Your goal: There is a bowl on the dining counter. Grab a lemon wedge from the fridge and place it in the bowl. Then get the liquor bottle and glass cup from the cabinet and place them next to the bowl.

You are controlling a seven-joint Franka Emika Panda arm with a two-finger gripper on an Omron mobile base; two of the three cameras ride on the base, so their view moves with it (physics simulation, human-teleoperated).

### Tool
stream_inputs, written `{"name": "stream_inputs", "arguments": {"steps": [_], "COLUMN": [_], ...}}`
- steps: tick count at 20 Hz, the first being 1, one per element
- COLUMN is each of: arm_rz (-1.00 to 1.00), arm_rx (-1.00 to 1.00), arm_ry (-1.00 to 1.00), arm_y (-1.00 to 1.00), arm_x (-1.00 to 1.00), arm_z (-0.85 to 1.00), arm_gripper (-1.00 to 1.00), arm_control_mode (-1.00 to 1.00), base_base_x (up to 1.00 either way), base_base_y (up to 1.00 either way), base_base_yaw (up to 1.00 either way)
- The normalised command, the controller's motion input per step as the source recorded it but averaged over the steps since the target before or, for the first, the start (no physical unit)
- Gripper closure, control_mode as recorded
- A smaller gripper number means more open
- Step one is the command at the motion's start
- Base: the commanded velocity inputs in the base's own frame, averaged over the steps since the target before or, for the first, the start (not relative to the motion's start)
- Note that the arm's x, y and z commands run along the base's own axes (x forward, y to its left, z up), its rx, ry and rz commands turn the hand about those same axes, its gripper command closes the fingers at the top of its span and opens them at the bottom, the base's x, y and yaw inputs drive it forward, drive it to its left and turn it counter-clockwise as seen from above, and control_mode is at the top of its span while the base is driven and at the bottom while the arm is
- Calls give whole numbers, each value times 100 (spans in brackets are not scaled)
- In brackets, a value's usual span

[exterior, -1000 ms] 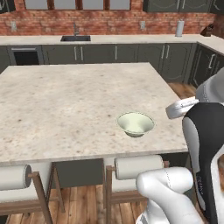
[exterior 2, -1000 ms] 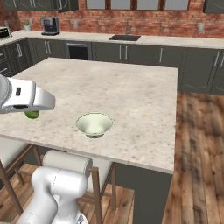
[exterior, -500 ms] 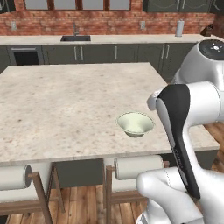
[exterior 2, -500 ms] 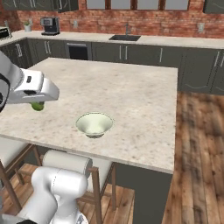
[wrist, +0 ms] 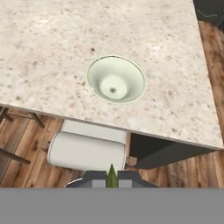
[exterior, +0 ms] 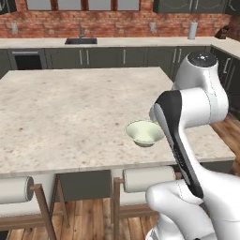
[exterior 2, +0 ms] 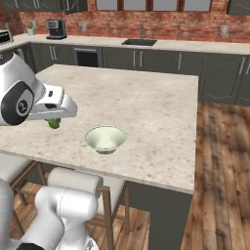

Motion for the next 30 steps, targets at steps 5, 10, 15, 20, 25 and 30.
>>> {"name": "stream_inputs", "arguments": {"steps": [5, 10, 15, 20, 25, 30], "arm_rz": [0, 0, 0, 0, 0, 0], "arm_rx": [0, 0, 0, 0, 0, 0], "arm_ry": [0, 0, 0, 0, 3, 4], "arm_y": [0, 0, -1, -10, -15, -7], "arm_x": [41, 56, 61, 53, 45, 30], "arm_z": [-65, -50, -36, -21, -27, -44], "arm_gripper": [100, 100, 100, 100, 100, 100], "arm_control_mode": [-100, -100, -100, -100, -100, -100], "base_base_x": [0, 0, 0, 0, 0, 0], "base_base_y": [0, 0, 0, 0, 0, 0], "base_base_yaw": [0, 0, 0, 0, 0, 0]}}
